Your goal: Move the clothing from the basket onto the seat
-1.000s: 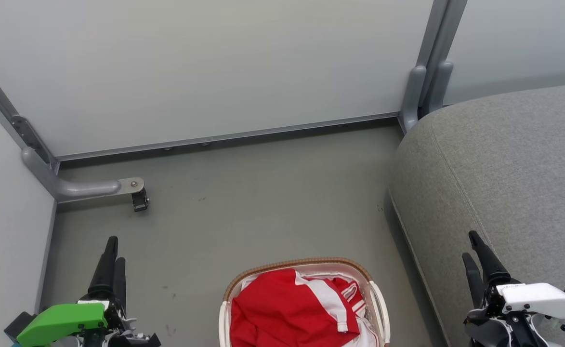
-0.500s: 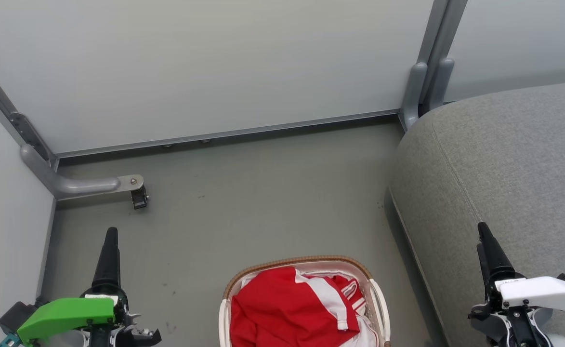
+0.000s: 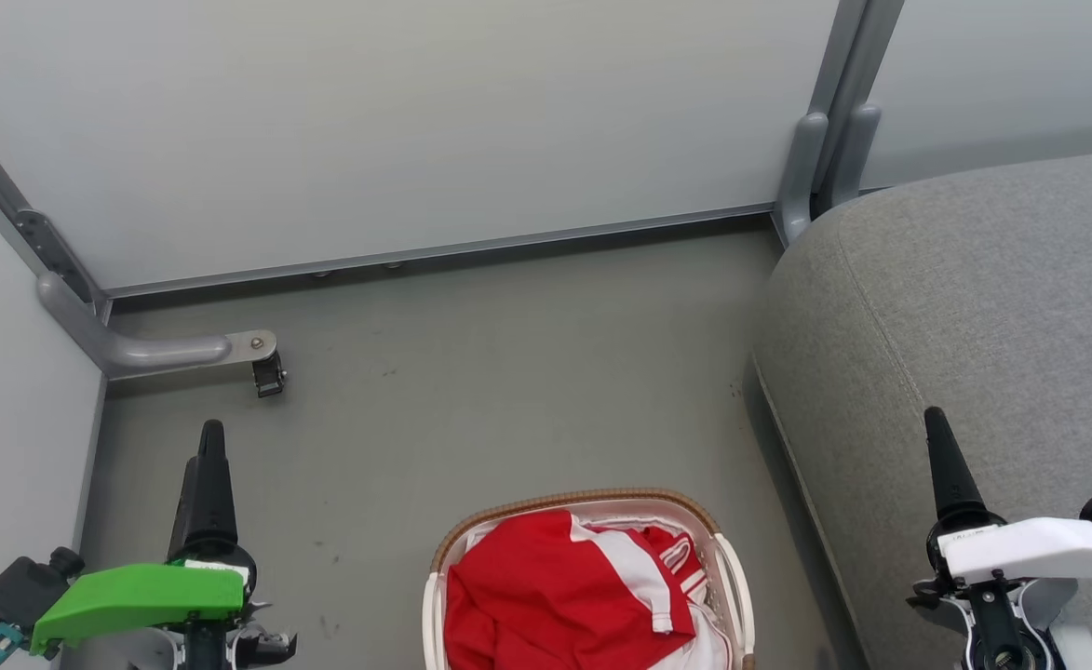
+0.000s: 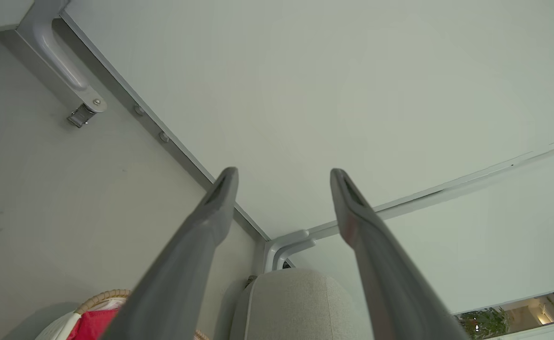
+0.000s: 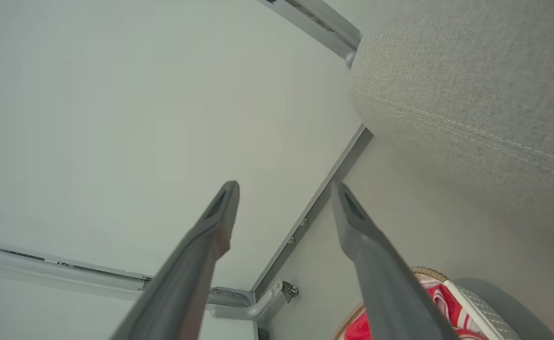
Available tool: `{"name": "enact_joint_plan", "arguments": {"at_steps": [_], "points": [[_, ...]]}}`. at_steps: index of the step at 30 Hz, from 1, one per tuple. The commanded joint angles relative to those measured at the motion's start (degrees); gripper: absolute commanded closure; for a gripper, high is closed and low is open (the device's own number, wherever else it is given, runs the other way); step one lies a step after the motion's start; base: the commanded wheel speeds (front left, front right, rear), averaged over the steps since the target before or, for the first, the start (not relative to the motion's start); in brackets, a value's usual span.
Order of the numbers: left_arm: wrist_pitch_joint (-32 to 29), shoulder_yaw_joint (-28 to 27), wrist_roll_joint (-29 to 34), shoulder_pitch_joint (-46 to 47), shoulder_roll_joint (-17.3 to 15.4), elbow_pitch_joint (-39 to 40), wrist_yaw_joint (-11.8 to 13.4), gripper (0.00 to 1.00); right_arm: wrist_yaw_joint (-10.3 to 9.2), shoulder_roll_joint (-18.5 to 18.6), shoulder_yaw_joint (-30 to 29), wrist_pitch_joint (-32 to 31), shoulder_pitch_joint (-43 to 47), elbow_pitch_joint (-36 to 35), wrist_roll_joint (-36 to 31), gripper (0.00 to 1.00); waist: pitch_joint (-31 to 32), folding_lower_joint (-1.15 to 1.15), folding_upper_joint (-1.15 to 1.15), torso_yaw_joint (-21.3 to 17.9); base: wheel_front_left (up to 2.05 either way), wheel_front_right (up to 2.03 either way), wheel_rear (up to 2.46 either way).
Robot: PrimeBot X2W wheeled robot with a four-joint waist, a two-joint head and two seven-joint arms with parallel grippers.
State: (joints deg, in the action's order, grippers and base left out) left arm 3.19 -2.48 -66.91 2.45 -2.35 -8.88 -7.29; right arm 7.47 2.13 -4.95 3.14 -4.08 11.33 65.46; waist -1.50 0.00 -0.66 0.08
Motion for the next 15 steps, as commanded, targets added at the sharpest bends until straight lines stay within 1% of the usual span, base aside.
{"name": "enact_joint_plan", "arguments": {"at_steps": [1, 5, 15], "points": [[0.6, 0.0, 2.4, -0.1, -0.4, 1.2, -0.1, 0.0, 0.02, 0.4, 0.3, 0.6, -1.0, -1.1, -2.3, 0.0, 0.0, 0.0, 0.22, 0.0, 0.0, 0.0, 0.0], [1.3, 0.6, 6.1, -0.4, -0.4, 1.3, -0.1, 0.0, 0.02, 0.4, 1.0, 1.4, -0.8, -0.6, -6.8, 0.0, -0.1, 0.0, 0.24, 0.0, 0.0, 0.0, 0.0], [3.1, 2.0, 15.6, -1.3, -0.4, 0.5, -0.2, 0.0, 0.02, 0.5, 2.0, 3.2, -0.5, -0.2, -15.6, 0.0, -0.1, 0.0, 0.29, 0.0, 0.0, 0.0, 0.0]]}}
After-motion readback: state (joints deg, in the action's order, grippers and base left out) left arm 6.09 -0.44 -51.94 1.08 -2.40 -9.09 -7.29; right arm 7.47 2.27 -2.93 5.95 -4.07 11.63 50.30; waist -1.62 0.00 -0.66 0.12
